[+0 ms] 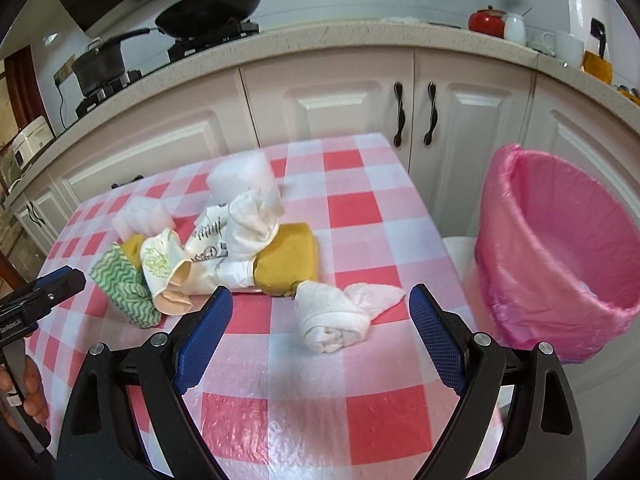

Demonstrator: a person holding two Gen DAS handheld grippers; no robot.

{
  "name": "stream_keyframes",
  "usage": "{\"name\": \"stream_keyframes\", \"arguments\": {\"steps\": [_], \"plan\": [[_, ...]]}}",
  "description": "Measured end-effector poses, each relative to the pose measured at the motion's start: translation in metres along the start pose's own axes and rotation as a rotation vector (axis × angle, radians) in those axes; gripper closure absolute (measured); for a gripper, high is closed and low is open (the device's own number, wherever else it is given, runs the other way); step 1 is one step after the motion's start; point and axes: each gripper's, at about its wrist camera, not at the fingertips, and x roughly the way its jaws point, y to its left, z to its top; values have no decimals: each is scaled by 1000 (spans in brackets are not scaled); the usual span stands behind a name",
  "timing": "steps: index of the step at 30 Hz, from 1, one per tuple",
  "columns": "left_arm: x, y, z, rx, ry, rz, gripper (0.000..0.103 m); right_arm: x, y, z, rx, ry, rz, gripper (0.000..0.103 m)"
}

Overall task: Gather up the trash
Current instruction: 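Grasp the green-striped cloth with the left gripper while the right grasps a white tissue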

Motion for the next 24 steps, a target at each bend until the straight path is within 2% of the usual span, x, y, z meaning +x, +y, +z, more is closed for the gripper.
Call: {"name": "stream_keyframes", "arguments": {"steps": [4,6,8,14,19,20,24], "plan": [[8,-3,0,6,15,-24,26,16,1,-2,5,30,-8,19],[13,-6,0,8,28,-34,33,24,1,-3,9,46,-9,21],[21,-9,-1,11,48,-43,37,32,0,-5,12,65,-11,23],[38,-13,-5,6,95,-54,53,50,-4,-10,18,108,-13,38],[47,-14,-7,3,118,-59,60,59,-5,-12,20,132,-8,52],[48,-14,-7,-1,123,-63,66,60,-6,-12,22,136,-8,55],[49,-15,-6,6,125,-71,78,59,-7,-14,21,135,-8,62]]}}
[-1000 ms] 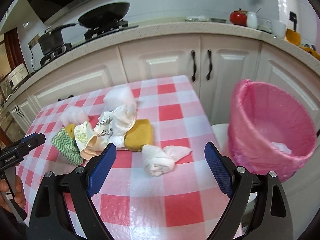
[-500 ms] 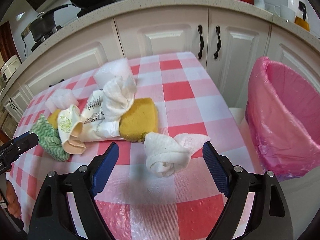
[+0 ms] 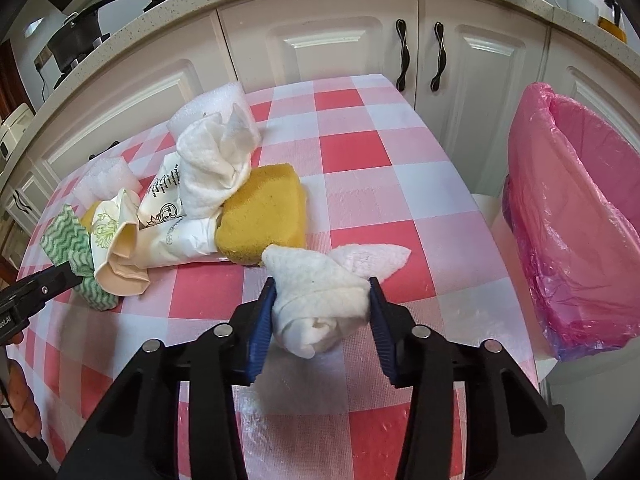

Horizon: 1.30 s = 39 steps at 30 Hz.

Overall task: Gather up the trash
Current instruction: 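Grasp the green-striped cloth with the left gripper while the right grasps a white tissue, then carry the green cloth and white tissue over the pink bin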

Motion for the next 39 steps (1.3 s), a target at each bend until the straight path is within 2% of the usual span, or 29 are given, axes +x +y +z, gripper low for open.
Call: {"name": "stream_keyframes", "arguments": {"steps": [3,10,22,31,39], "plan": [[-2,-1,0,6,-2,0,81,-4,-2,-2,2,-6,4,64],[-16,-2,1,17,-24,3,83,-23,-3,-4,5,-36,12,65],[-58,-19,21,52,-123,23,83,-74,-15,10,8,-139,27,64],[-63,-63,38,122,-158,-14,82,-102,-46,17,32,-197,3,64],[-50,-120,56,207,-168,-78,82,-123,-91,23,70,-240,-50,64]]}}
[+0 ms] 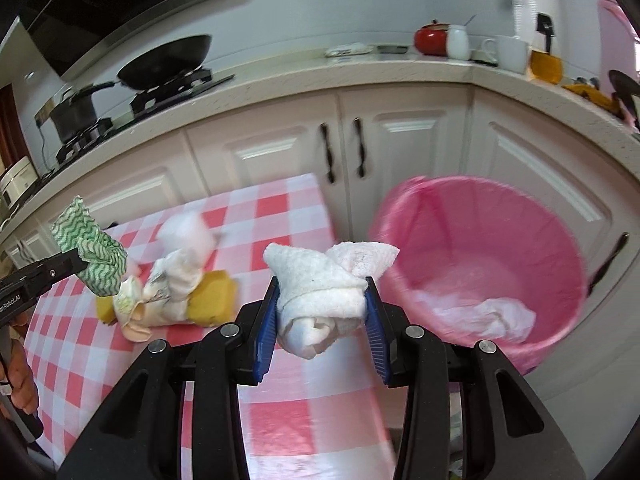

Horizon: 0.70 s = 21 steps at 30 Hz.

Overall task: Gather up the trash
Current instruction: 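Carry the green cloth and white tissue over the pink bin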

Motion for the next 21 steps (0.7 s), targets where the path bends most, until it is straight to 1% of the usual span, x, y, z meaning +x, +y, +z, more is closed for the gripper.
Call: {"name": "stream_keyframes", "arguments": {"steps": [15,21], "plan": [[55,-103,48,124,-4,-131,82,-7,-81,22,42,-37,-97,64],[79,-139,63,141,10,-192,82,-2,-105,24,57,-34,-119,64]]}}
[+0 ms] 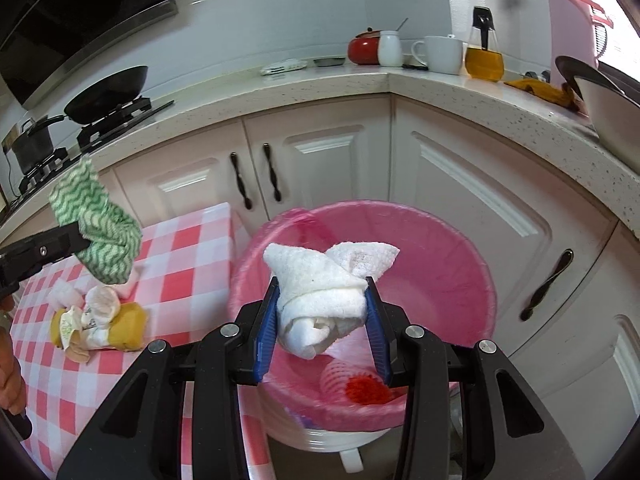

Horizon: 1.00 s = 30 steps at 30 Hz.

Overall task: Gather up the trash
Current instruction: 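Carry the green cloth and white tissue over the pink bin, then open both grippers to drop the cloth and tissue into the bin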

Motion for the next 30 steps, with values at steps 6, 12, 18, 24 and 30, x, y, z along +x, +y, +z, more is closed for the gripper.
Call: {"name": "stream_keyframes", "arguments": {"steps": [6,12,18,24,30], "plan": [[29,-27,10,21,25,-48,82,4,-23,1,27,2,-24,64],[53,-46,14,28,51,-85,82,4,-40,3,44,-3,-36,62],[67,-58,19,18,59,-115,79,5,-52,2,57,-4,-45,59],[80,-65,20,15,82,-127,64,2,-64,3,77,-17,-60,41],[78,-60,14,-2,88,-118,64,2,-67,1,85,-16,-59,41]]}}
